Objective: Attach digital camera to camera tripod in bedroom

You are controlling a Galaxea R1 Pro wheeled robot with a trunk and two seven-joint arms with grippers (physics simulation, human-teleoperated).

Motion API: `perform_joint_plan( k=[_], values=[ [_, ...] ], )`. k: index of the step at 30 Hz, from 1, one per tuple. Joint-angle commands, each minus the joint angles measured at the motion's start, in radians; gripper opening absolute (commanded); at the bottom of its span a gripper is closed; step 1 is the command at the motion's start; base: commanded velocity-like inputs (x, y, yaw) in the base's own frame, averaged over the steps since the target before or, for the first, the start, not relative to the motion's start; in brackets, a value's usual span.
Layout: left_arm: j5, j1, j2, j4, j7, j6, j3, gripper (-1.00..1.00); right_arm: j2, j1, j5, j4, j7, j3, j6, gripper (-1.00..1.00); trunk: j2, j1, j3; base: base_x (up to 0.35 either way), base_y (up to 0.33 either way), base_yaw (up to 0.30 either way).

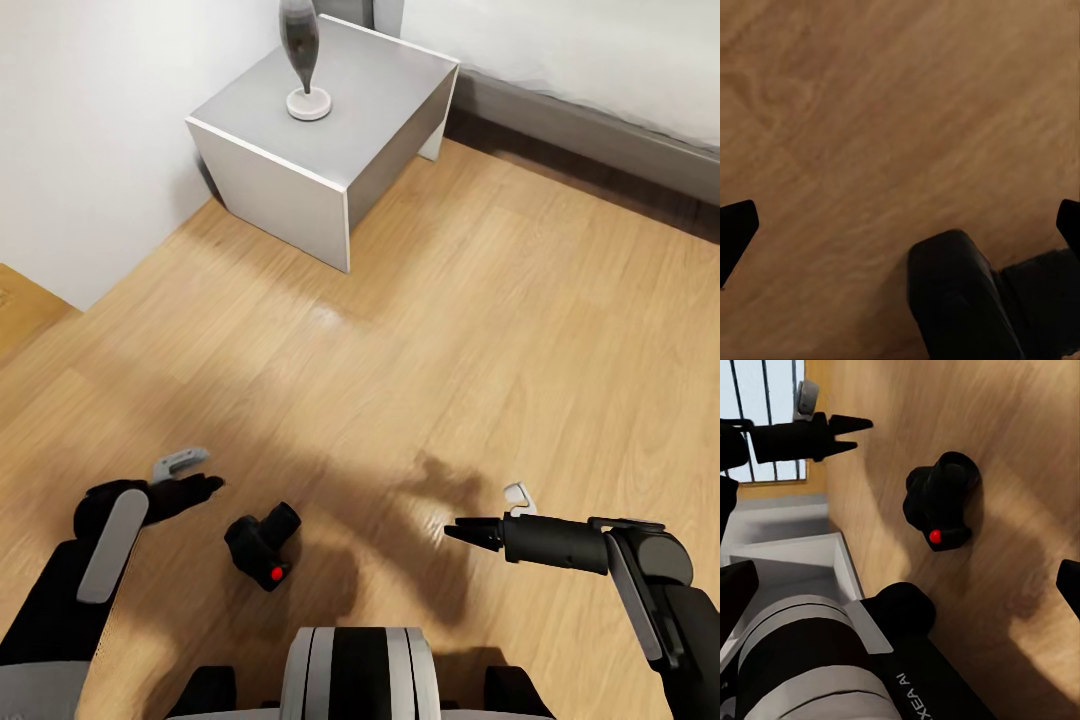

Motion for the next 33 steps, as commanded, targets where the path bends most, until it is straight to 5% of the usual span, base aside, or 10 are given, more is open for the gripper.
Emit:
perform_joint_plan(
  k=[1, 5, 6, 10, 17, 33],
  values=[
    [0.016, -0.006, 0.006, 0.005, 0.01, 0.009, 0.006, 1.0, 0.0, 0.0, -0.002, 0.0, 0.002, 0.0, 0.006, 1.0, 0.0, 0.0, -0.001, 0.0, 0.0, 0.0],
    [0.035, -0.029, 0.029, 0.027, 0.01, 0.032, 0.028, 1.0, 0.0, 0.0, -0.002, 0.0, 0.002, -0.001, 0.006, 1.0, 0.0, 0.0, -0.001, 0.0, 0.0, 0.0],
    [0.079, -0.358, 0.132, 0.111, 0.01, 0.053, 0.067, 1.0, -0.001, 0.0, -0.002, 0.0, 0.002, -0.001, 0.006, 1.0, 0.0, 0.0, -0.001, 0.0, 0.0, 0.0],
    [0.102, -0.372, 0.149, 0.097, 0.012, 0.056, 0.078, 1.0, -0.001, 0.0, -0.002, 0.0, 0.002, -0.002, 0.006, 1.0, 0.0, 0.0, -0.001, 0.0, 0.0, 0.0],
    [0.094, -0.381, 0.154, 0.034, 0.019, 0.058, 0.083, 1.0, -0.001, 0.0, -0.002, 0.0, 0.002, -0.001, 0.006, 1.0, 0.0, 0.0, -0.001, 0.0, 0.0, 0.0],
    [0.005, -0.382, 0.155, 0.002, 0.021, 0.054, 0.078, 1.0, 0.0, 0.0, -0.005, 0.0, 0.002, -0.001, 0.006, 1.0, 0.0, 0.0, -0.001, 0.0, 0.0, 0.0]
  ],
)
